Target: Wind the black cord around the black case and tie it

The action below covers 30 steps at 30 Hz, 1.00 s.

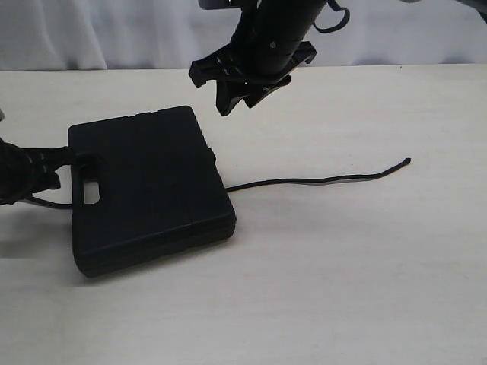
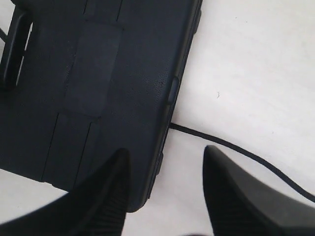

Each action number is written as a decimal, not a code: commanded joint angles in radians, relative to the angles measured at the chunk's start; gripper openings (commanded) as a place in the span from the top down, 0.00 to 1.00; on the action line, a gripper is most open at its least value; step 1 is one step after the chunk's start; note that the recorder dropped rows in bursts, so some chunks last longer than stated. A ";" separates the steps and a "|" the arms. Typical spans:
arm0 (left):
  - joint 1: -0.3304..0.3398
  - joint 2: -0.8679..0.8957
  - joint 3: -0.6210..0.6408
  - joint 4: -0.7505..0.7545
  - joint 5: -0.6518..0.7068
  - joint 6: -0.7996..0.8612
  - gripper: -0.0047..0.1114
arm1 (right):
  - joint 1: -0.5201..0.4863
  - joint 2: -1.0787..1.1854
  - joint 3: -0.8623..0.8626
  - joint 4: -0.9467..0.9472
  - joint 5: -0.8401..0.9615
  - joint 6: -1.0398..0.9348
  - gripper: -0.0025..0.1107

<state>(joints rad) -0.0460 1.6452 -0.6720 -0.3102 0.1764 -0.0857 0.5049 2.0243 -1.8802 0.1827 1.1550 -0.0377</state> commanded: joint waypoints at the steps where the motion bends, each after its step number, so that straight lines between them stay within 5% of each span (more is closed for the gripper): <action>1: -0.002 0.043 -0.035 -0.267 -0.014 0.246 0.60 | -0.003 -0.007 -0.003 -0.009 -0.008 -0.009 0.58; 9: -0.002 0.131 -0.080 -0.639 0.040 0.626 0.60 | -0.003 0.007 -0.003 -0.009 -0.010 -0.009 0.58; 17: -0.002 0.210 -0.126 -0.700 0.017 0.692 0.60 | -0.003 0.015 -0.003 -0.009 -0.014 -0.009 0.58; 24: -0.002 0.210 -0.142 -0.698 0.023 0.720 0.95 | -0.003 0.015 -0.003 -0.009 -0.039 -0.009 0.58; 30: -0.002 0.210 -0.165 -0.698 0.087 0.750 0.96 | -0.003 0.015 -0.003 -0.009 -0.044 -0.009 0.58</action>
<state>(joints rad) -0.0476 1.8541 -0.8165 -1.0079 0.2169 0.6434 0.5049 2.0380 -1.8802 0.1827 1.1219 -0.0416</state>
